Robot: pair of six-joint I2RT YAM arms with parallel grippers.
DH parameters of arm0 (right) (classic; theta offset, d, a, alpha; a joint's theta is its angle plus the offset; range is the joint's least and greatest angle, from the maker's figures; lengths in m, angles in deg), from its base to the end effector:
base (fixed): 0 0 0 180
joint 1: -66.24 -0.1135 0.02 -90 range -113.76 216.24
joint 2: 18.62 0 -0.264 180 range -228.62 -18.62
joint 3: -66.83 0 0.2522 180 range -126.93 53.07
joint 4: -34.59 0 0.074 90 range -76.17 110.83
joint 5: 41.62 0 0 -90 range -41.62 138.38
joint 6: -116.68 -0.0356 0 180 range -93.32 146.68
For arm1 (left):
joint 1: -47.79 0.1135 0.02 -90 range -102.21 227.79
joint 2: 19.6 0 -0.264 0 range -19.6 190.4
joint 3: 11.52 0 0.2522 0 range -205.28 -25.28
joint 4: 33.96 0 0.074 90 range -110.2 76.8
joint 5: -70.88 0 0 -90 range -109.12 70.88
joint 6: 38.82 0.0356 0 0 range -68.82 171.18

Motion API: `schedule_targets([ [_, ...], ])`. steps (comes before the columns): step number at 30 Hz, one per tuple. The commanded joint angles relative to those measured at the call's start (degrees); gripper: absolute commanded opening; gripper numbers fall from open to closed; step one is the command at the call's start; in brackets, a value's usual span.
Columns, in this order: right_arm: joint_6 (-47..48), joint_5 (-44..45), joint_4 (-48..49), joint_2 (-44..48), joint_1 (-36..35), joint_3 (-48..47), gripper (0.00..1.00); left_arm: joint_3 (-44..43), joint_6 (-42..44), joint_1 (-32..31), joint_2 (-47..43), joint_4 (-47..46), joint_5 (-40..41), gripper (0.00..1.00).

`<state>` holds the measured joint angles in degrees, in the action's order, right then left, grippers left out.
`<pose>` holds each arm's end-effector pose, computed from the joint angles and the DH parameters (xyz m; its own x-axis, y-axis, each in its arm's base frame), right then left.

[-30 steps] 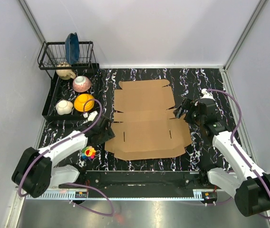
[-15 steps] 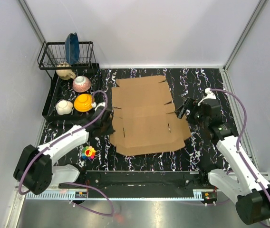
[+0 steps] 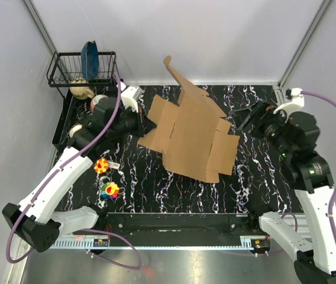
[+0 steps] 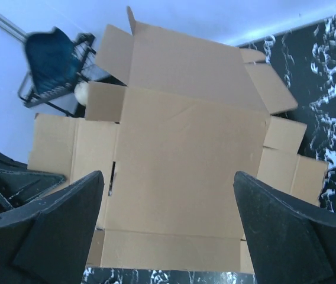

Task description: Fold the paper box

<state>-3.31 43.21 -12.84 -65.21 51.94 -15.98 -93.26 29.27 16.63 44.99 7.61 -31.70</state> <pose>0.1440 0.0400 0.4330 -0.3289 0.4299 -0.8408 -0.1931 0.8410 0.5055 0.2071 -0.1343 0.3814 -0.5800 -0.0749 -0.8112 0.4940 0.7595 -0.4233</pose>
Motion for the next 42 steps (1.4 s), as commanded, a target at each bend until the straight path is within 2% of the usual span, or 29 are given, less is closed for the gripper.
schedule_targets([
  [1, 2.66, -0.19, -5.96, 0.36, -0.29, -8.28, 0.97, -10.22, 8.2, -0.13, -0.01, -1.1, -16.49, 0.02],
  [7, 2.67, 0.07, -8.34, 1.85, -0.37, -10.92, 0.98, -19.63, 9.52, 0.13, 5.61, -2.05, -32.84, 0.03],
  [9, 2.49, -0.1, -8.78, 2.55, -0.37, -10.49, 0.98, -22.09, 7.42, 1.61, 8.33, -3.37, -39.23, 0.03],
  [10, 2.31, -0.02, -8.95, 2.9, -0.37, -10.4, 0.98, -22.45, 5.76, 2.5, 9.05, -7.03, -41.89, 0.03],
  [11, 2.31, 0.07, -9.3, 3.17, -0.29, -10.22, 0.98, -22.45, 0.78, 3.37, 9.75, -9.77, -47.74, 0.03],
  [12, 2.4, 0.59, -9.57, 3.78, -0.28, -10.13, 0.98, -21.67, -2.23, 5.12, 10.54, -13.28, -50.24, 0.03],
  [13, 2.75, 0.95, -9.83, 4.05, -0.37, -10.13, 0.98, -20.97, -5.13, 5.84, 10.98, -20.79, -52.09, 0.04],
  [15, 3.19, 1.56, -10.1, 4.66, -0.37, -9.69, 0.98, -18.78, -14.53, 8.38, 12.99, -27.69, -56.12, 0.04],
  [16, 3.28, 1.74, -10.1, 4.84, -0.29, -9.61, 0.98, -17.98, -18.48, 9.26, 14.05, -37.56, -57.2, 0.04],
  [17, 3.45, 2.09, -10.01, 4.93, -0.37, -9.08, 0.98, -17.45, -24.7, 9.88, 15.28, -41.05, -58.34, 0.05],
  [19, 3.54, 2.36, -10.01, 5.02, -0.37, -8.29, 0.98, -18.67, -25.73, 11.38, 20.55, -40.57, -58.26, 0.06],
  [20, 3.63, 2.27, -9.92, 4.84, -0.37, -7.85, 0.98, -20.33, -22.68, 11.64, 22.48, -37.86, -57.22, 0.12],
  [22, 3.54, 2.27, -9.75, 5.01, -0.37, -6.45, 0.99, -22.27, -17.75, 11.73, 28.46, -27.79, -55.2, 0.14],
  [24, 3.54, 2.44, -9.57, 5.36, -0.37, -5.39, 0.98, -22.81, -12.38, 11.73, 33.37, -21.25, -51.86, 0.21],
  [26, 3.54, 2.53, -9.48, 5.63, -0.37, -4.07, 0.99, -22.28, -9.56, 11.73, 36.29, -19.3, -48.88, 0.25],
  [27, 3.72, 2.62, -9.48, 5.81, -0.37, -3.72, 0.98, -22.1, -8.86, 11.82, 38.65, -17.63, -47.55, 0.37],
  [31, 4.6, 3.23, -9.4, 5.72, -0.37, -2.66, 0.99, -20.96, -9.1, 12.96, 40.87, -17.79, -36.59, 0.49],
  [32, 4.77, 3.32, -9.4, 5.54, -0.46, -2.66, 0.99, -19.65, -9.46, 13.66, 39.48, -18.58, -34.2, 0.53],
  [35, 5.04, 3.32, -8.78, 5.19, -0.29, -2.22, 0.99, -16.06, -11.04, 14.37, 33.69, -21.57, -24.36, 0.86],
  [39, 4.77, 3.24, -7.29, 4.93, -0.37, 0.67, 0.99, -8.15, -14.82, 12.71, 24.19, -23.51, -11.62, 0.88],
  [40, 4.6, 3.06, -6.85, 5.01, -0.37, 1.37, 0.99, -3.43, -17.0, 9.65, 22.0, -21.68, -1.67, 0.88],
  [42, 3.98, 2.8, -5.8, 4.93, -0.37, 3.48, 0.99, 2.39, -19.73, 4.82, 14.97, -16.93, 9.27, 0.87],
])
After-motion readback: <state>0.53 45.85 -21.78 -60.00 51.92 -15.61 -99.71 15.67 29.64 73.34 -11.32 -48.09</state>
